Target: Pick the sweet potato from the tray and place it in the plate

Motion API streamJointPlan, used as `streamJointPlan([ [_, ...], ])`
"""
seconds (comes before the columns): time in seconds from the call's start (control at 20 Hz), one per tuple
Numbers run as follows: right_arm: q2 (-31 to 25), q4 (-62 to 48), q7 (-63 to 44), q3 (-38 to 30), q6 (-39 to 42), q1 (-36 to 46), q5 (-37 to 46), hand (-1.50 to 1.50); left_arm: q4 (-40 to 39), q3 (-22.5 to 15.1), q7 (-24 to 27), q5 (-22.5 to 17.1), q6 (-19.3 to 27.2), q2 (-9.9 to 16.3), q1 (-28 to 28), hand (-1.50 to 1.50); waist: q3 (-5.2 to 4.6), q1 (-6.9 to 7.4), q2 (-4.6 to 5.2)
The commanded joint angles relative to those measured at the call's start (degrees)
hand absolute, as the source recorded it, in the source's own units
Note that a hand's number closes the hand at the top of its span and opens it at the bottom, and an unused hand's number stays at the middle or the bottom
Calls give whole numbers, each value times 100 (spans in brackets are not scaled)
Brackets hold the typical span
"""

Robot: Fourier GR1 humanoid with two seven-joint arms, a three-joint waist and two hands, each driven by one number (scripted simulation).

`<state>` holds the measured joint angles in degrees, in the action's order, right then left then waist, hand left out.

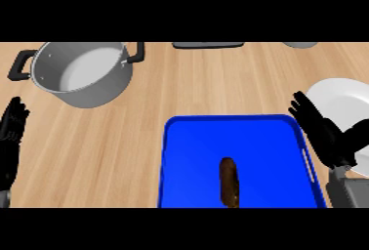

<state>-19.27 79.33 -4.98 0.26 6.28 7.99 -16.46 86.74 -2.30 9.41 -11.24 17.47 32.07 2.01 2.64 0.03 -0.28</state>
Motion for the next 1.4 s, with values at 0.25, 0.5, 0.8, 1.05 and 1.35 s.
streamJointPlan([
  [0.25,-999,1381,-240,640,-681,1649,2022,150,-497,-954,-1205,-616,-543,-927,334,0,-357,-36,-21],
  [0.5,-1354,1915,-750,785,-2156,1220,4006,-150,-502,-1269,-1481,-734,-471,-1425,241,0,-298,-359,-61],
  [0.8,-925,3903,-2130,1782,-2230,287,5342,-150,-869,-1160,-1673,-805,-562,-1654,-298,0,-277,-167,-7],
  [1.05,-1148,4230,-3551,2552,-801,474,6083,-150,-592,-1160,-1802,-713,-552,-1542,-255,0,-285,-64,-5],
  [1.35,-1132,4293,-5113,3303,1255,991,5735,-150,-518,-1424,-1826,-520,-408,-1714,-83,0,-302,78,6],
])
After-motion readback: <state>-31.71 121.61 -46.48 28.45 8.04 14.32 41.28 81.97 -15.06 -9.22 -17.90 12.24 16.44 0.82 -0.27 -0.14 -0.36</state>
